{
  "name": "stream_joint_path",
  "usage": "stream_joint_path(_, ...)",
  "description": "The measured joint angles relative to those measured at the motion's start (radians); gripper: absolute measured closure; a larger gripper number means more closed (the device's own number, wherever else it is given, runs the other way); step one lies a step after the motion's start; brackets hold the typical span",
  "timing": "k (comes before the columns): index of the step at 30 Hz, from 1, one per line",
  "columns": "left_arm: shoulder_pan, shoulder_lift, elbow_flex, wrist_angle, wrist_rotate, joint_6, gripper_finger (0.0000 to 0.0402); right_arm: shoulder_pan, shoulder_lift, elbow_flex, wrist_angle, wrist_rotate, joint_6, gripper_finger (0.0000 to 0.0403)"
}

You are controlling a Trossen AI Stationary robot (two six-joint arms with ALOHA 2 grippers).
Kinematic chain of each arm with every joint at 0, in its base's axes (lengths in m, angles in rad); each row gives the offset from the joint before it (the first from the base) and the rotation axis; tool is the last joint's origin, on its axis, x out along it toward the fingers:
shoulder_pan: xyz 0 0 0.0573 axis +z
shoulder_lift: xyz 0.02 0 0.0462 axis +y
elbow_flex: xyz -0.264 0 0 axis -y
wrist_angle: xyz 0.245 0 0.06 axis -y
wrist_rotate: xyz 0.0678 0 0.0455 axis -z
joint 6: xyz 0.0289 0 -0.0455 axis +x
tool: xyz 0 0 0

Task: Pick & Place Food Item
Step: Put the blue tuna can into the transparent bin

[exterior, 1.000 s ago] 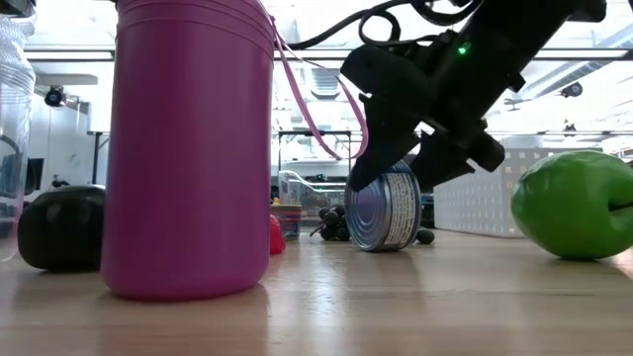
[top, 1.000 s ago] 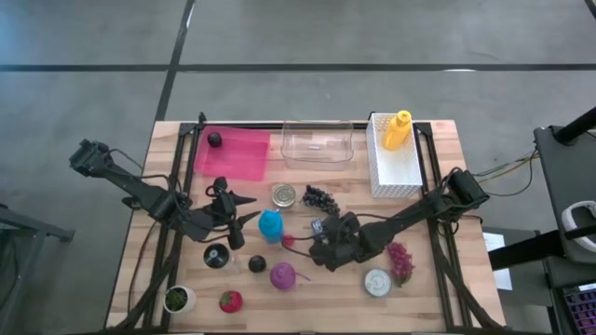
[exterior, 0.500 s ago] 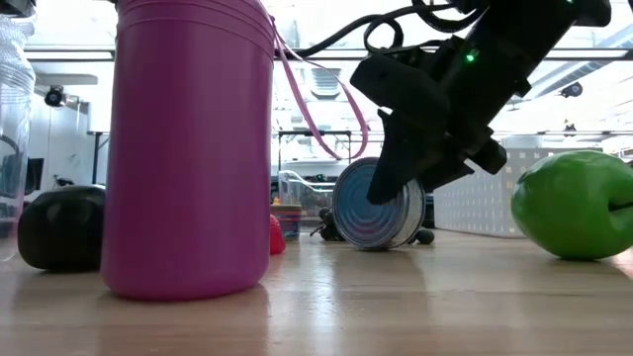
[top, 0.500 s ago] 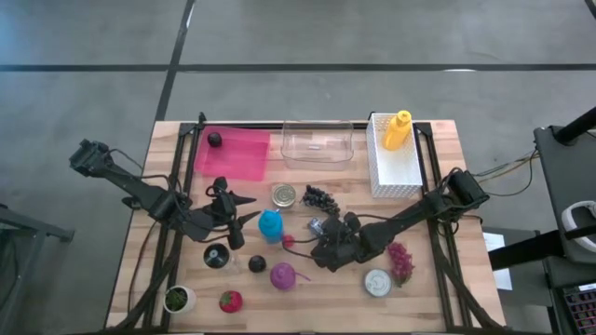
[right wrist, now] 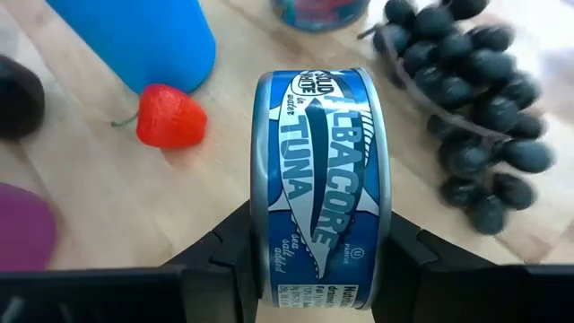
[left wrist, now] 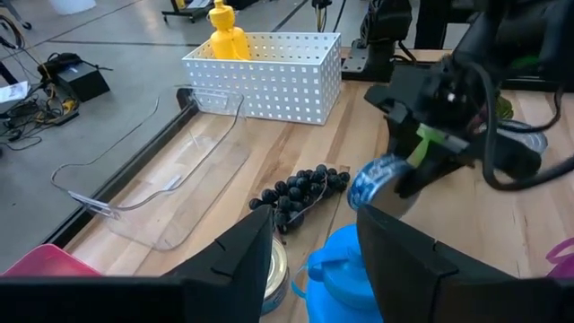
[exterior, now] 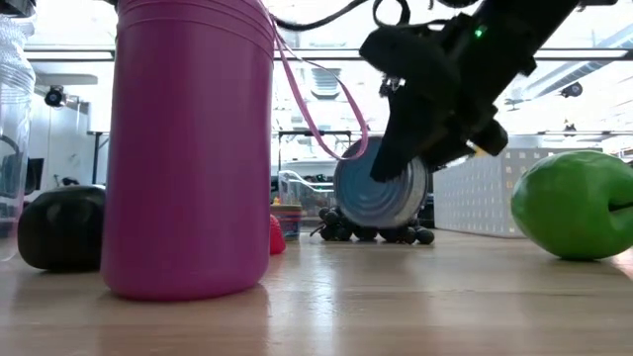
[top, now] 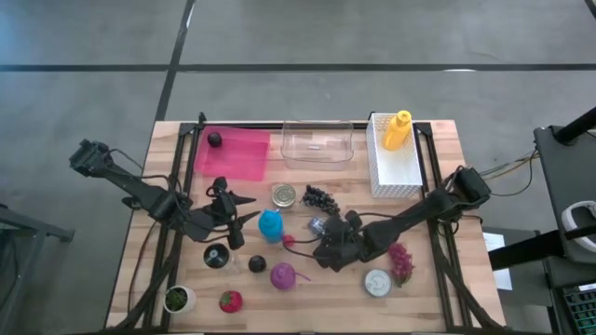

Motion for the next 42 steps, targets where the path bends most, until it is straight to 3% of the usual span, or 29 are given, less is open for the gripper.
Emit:
stream_joint_path(10, 0.000, 0.000, 0.000, -0.002, 0.000, 0.000, 0.0233, -0.001, -0.138, -0.014, -0.069, 0.088, -0.093, 0.0267)
stream_joint_path(19, 0.000, 0.000, 0.000, -0.008, 0.000, 0.000, 0.0233, -0.008, -0.272, -0.032, -0.081, 0.207, -0.366, 0.0262)
stream_joint_path(23, 0.000, 0.000, 0.000, -0.008, 0.000, 0.000, 0.0231, -0.041, -0.330, -0.025, -0.079, 0.212, -0.483, 0.0268)
stream_joint_path(33, 0.000, 0.000, 0.000, -0.014, 0.000, 0.000, 0.0231, -0.273, -0.482, -0.021, -0.077, -0.036, -0.733, 0.0268)
stream_joint_path(36, 0.000, 0.000, 0.000, -0.016, 0.000, 0.000, 0.0232, -0.359, -0.487, -0.022, -0.075, -0.116, -0.809, 0.0268)
stream_joint_path(42, 0.000, 0.000, 0.000, -0.016, 0.000, 0.000, 0.0232, -0.529, -0.431, -0.005, -0.073, -0.174, -0.931, 0.0268)
